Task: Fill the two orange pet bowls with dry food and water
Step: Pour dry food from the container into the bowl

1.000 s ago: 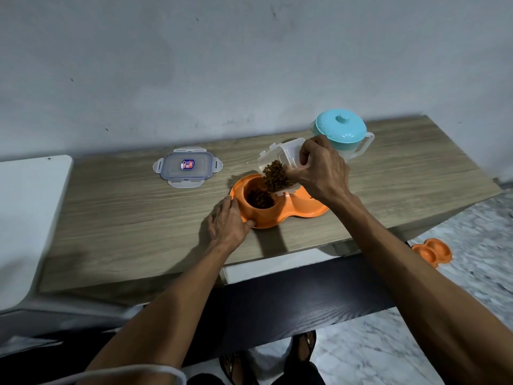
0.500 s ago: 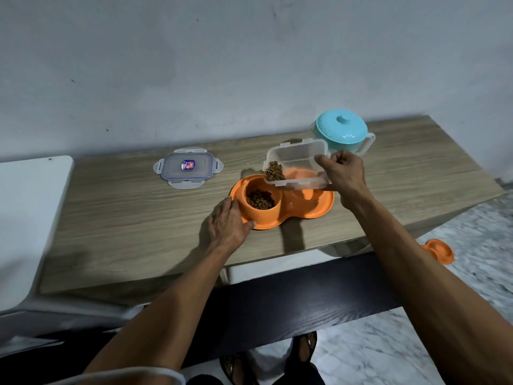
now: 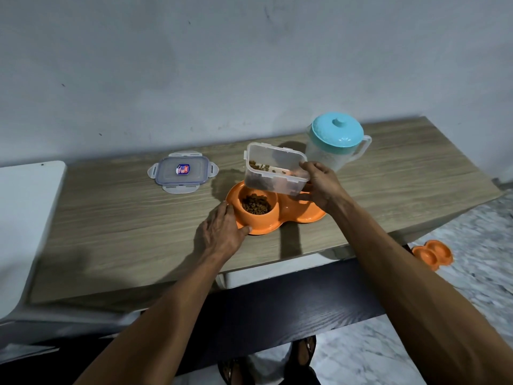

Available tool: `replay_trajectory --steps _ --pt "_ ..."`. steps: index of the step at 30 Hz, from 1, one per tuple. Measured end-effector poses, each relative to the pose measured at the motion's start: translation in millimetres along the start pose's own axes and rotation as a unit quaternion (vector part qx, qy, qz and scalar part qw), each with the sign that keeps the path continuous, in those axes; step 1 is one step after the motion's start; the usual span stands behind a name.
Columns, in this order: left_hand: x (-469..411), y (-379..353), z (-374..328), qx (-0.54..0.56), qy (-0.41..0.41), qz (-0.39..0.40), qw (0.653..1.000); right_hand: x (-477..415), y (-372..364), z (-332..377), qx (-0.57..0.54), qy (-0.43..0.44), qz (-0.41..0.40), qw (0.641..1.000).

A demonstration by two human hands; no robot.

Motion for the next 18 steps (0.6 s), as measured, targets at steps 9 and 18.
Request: replay_trajectory --steps 9,18 --pt "2 2 -1 -0.020 0.000 -0.008 1.000 -66 -52 19 0.145 0.082 -0.024 0.986" --pt "1 1 1 -0.028 -0.001 -0.020 0.999 -122 -78 -4 0.280 0.096 -0.019 0.955"
Point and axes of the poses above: each hand's wrist, its own x-axis away from the middle knuckle, its own y-axis out of the back of the hand, z = x × y, the point moved 5 cm from there along -x, towards the middle knuckle, and after that the axes turned 14 degrees about y, right-handed, at the moved point
